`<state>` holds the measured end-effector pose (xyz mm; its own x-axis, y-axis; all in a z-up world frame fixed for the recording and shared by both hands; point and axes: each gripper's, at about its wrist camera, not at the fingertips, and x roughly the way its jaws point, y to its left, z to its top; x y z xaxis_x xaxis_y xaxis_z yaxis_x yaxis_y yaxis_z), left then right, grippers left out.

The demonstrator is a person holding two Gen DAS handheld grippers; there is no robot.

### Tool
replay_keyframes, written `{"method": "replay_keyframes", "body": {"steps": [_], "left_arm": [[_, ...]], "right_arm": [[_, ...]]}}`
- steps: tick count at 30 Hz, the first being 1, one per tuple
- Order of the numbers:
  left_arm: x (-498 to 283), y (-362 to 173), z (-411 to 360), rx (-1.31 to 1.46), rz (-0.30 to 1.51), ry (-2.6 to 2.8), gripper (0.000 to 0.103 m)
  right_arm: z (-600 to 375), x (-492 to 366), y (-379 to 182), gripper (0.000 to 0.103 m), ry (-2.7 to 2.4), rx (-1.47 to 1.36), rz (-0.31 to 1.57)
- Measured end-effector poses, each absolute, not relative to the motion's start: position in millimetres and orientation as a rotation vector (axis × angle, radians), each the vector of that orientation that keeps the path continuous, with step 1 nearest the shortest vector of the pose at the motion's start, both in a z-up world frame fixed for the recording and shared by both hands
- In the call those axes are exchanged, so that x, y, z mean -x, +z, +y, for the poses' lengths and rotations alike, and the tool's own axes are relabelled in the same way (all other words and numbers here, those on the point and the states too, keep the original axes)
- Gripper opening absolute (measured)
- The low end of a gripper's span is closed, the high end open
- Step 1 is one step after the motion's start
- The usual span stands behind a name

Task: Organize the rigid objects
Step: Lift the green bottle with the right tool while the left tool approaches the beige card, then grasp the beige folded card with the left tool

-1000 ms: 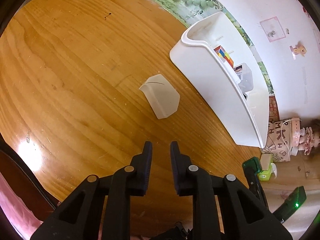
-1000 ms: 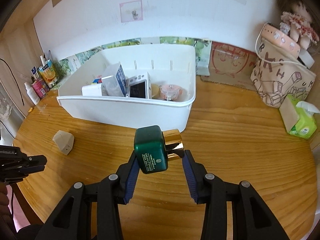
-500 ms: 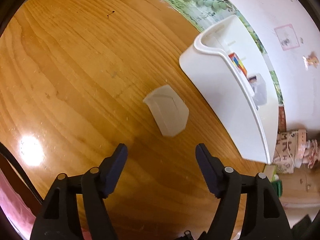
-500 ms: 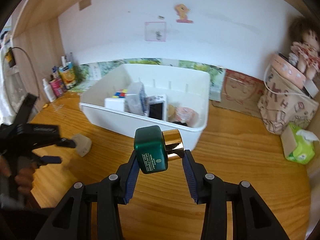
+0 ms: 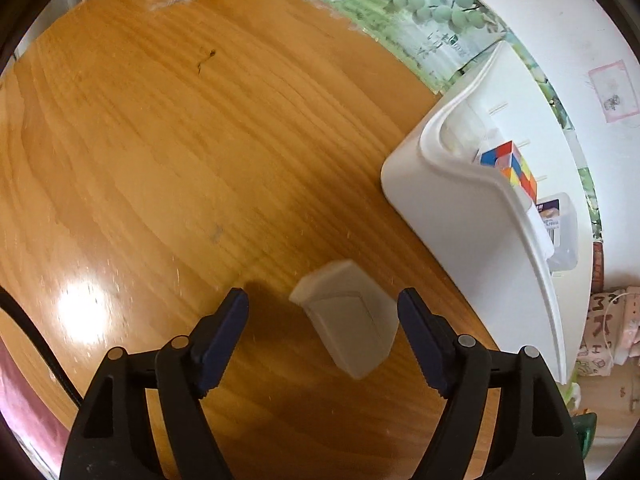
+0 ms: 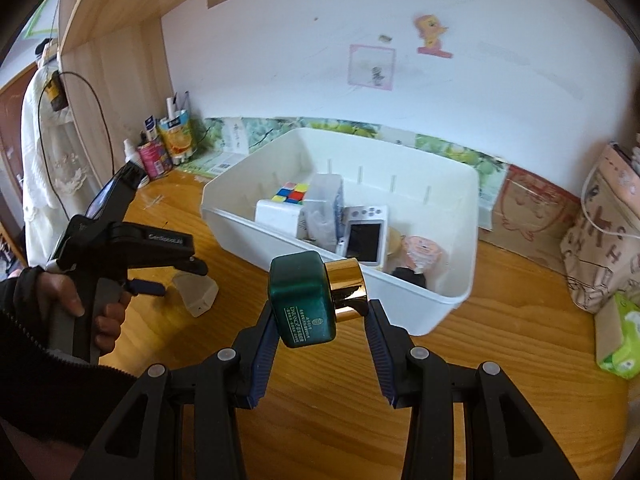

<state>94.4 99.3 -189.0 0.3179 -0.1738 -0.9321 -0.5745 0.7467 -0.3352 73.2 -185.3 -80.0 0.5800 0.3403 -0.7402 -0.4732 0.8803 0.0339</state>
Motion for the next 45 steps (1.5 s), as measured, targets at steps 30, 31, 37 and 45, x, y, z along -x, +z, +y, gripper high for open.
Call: {"method": "replay_keyframes", "body": {"steps": [30,31,37,45], "left_arm": [[-100,-196,90,0.787,1.337,0.183,0.086],[-102,-196,87,0.787,1.341,0.171,0.086],[-116,-196,74,0.724,1.361,0.155,0.086],[-143,-196,50,0.557,1.42,0.18,0.086]], "right_arm": [[-179,-79,-86,0.043,0.593,0.178,0.818],[-180,-80,-86,0.043,0.589,0.175,0.819],[-185,-84,-88,0.043,0.56,0.157,0.829],[-189,-87,-91,0.043,0.523,0.133,0.84]]}}
